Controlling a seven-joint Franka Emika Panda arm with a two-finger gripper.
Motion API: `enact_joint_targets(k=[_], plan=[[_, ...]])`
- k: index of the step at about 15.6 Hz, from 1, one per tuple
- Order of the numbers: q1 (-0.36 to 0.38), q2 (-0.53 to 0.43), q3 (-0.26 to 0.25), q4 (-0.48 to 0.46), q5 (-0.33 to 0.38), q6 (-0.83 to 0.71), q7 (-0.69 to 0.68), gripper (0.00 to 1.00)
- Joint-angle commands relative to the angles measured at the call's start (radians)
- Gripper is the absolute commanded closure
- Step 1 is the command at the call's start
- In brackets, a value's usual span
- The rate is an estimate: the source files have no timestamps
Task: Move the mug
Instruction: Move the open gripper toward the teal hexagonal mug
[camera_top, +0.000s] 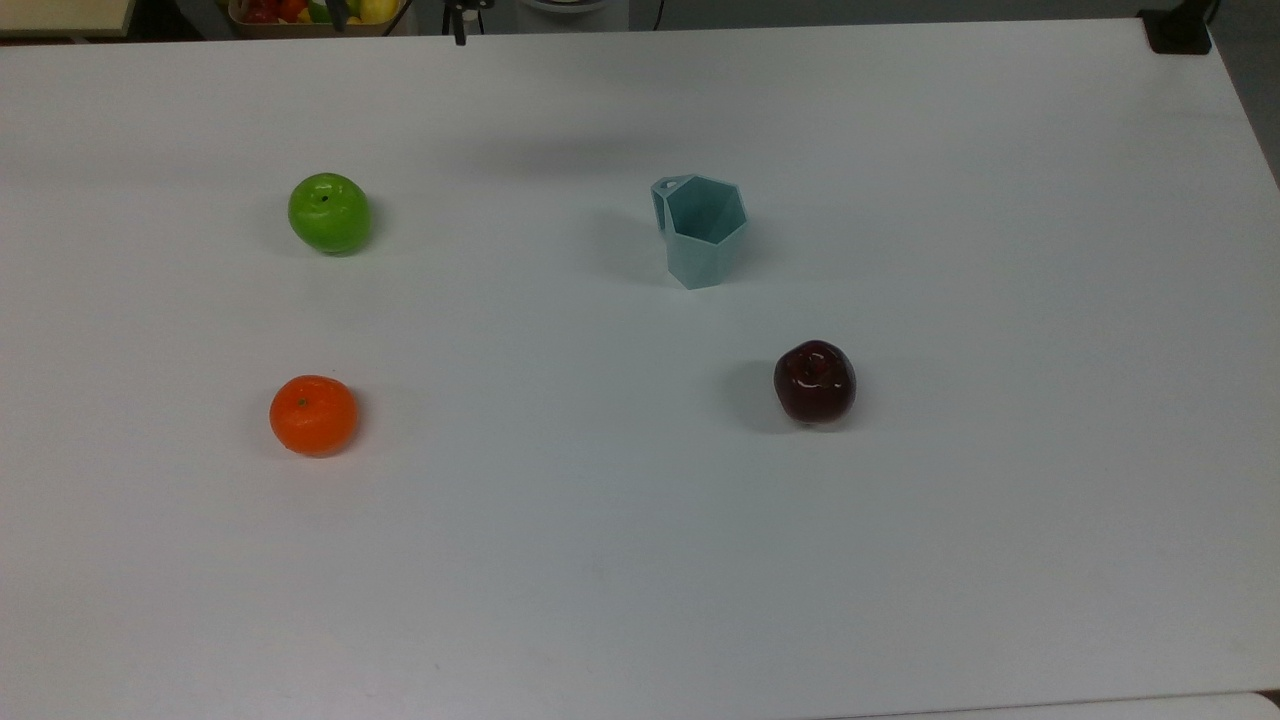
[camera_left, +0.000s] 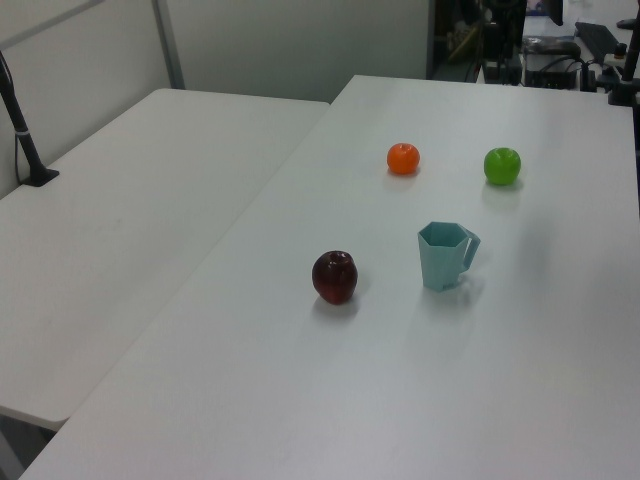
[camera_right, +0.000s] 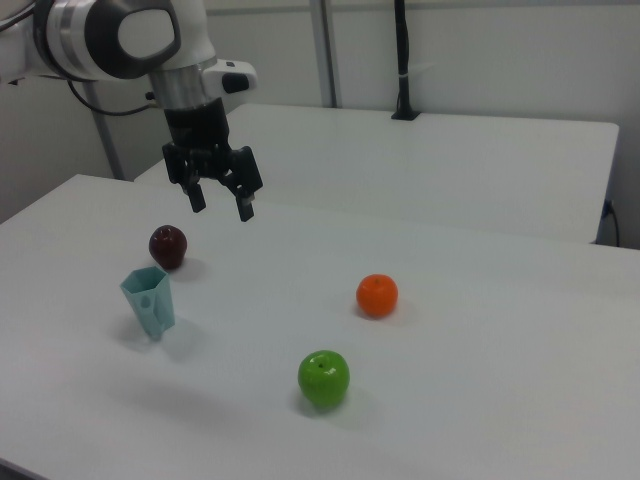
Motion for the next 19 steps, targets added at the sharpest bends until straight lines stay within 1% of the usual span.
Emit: enact_joint_targets(k=[1, 3, 4, 8, 11, 16, 19], plan=[[0.046, -0.024, -0.061, -0.025, 0.032, 0.025, 0.021, 0.0], [0.044, -0.022, -0.062, -0.025, 0.082, 0.027, 0.021, 0.0], [0.044, -0.021, -0.062, -0.025, 0.096, 0.028, 0.02, 0.0], [0.055, -0.015, -0.049, -0.024, 0.1, 0.027, 0.008, 0.0], [0.08, 0.005, -0.049, -0.024, 0.1, 0.028, 0.008, 0.0], [0.083, 0.022, -0.052, -0.004, 0.103, 0.032, 0.012, 0.0], [0.119, 0.035, -0.063, -0.004, 0.1, 0.032, 0.005, 0.0]])
